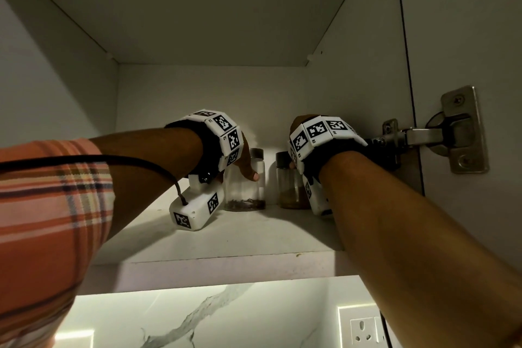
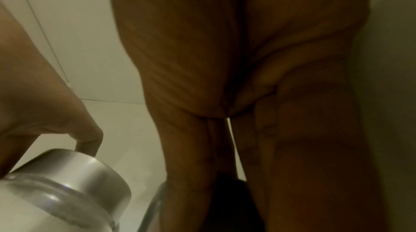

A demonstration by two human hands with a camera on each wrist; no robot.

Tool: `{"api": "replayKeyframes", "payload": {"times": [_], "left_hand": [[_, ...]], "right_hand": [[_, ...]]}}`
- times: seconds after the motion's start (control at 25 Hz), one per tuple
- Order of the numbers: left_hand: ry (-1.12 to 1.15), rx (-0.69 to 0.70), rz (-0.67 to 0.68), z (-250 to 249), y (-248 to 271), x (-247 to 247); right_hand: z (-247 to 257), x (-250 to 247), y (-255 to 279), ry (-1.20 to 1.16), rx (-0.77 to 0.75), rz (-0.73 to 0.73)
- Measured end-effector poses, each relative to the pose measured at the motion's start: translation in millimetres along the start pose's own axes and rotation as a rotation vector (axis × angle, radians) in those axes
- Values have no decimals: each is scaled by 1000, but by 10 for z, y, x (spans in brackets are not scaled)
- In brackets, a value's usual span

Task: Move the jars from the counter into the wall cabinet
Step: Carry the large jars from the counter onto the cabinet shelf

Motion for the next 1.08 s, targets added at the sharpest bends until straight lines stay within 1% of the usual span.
{"api": "replayKeyframes", "payload": {"times": [0.08, 0.12, 0.2, 0.24, 0.28, 0.32, 0.4, 0.48, 0.68, 0.84, 0.92, 1.0, 1.08], "left_hand": [[-47, 33, -41, 6, 56, -26], [-28, 35, -33, 31, 79, -51], [103, 10, 23, 111, 136, -107], [167, -1, 35, 150, 192, -165], [212, 0, 17, 194, 238, -257], [249, 12, -10, 208, 271, -333], [286, 58, -115, 254, 425, -522], [314, 106, -213, 308, 569, -674], [297, 208, -402, 503, 944, -892], [304, 277, -501, 739, 1333, -968], [315, 307, -539, 893, 1536, -946], [325, 337, -551, 1043, 1711, -850], [349, 354, -544, 1219, 1904, -673]], "right_hand": [[-3, -39, 38, -1, 6, 9], [11, -35, 46, 11, 9, 10], [21, -23, 13, -17, 35, -42], [9, -38, -21, -83, 66, -90], [-23, -87, -49, -170, 116, -147], [-54, -117, -90, -240, 156, -191], [-51, -251, -135, -312, 199, -232], [3, -393, -158, -349, 201, -216], [214, -752, -100, -425, 135, -156], [379, -1038, 201, -485, 130, -176], [470, -1131, 428, -507, 138, -239], [593, -1155, 685, -548, 152, -326], [773, -1102, 977, -589, 156, -376]]}}
Point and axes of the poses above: each hand's wrist, its own y-axis away from the middle knuckle, its own x-axis out of the palm, z = x × y, the point moved 4 cm from there along -y, towards the middle knuckle, and after that the axes turned 6 degrees about y, right-handed, at the moved point
